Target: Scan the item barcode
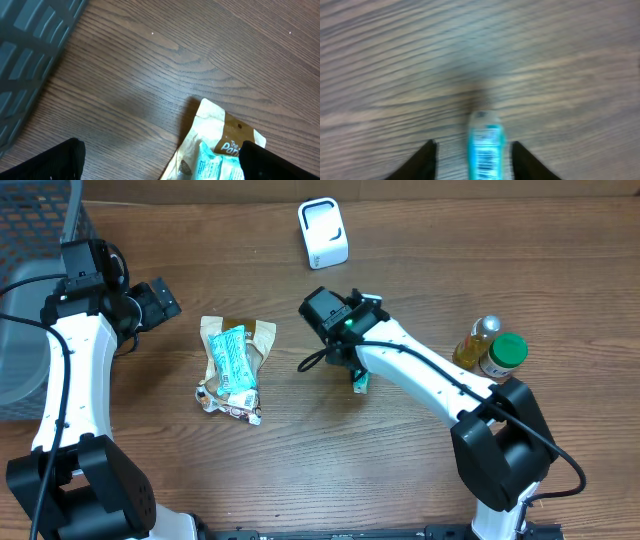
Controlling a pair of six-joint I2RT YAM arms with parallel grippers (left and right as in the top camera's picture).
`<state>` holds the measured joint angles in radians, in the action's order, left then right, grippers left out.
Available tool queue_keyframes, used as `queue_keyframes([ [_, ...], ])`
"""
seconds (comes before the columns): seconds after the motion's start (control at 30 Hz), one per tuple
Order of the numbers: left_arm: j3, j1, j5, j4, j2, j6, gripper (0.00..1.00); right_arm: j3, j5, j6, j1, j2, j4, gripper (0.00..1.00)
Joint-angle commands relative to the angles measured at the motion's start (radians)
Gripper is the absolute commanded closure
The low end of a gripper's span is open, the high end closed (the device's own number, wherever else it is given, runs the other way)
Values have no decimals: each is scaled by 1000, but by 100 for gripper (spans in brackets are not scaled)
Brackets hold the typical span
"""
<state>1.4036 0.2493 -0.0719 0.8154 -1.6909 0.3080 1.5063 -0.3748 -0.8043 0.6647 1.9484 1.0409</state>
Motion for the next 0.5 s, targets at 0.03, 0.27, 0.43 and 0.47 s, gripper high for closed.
queue_keyframes([
  [0.03, 19, -3, -6, -1, -2, 6, 0, 13, -24, -37, -82, -39, 54, 72],
  [0.27, 19, -3, -6, -1, -2, 6, 0, -69, 156, -33, -155, -39, 64, 96],
  [0.43, 19, -3, -6, -1, -2, 6, 0, -143, 303, -19, -129, -39, -20, 96],
  [0.47, 19, -3, -6, -1, -2, 6, 0, -144, 326, 4, -122, -39, -34, 96],
])
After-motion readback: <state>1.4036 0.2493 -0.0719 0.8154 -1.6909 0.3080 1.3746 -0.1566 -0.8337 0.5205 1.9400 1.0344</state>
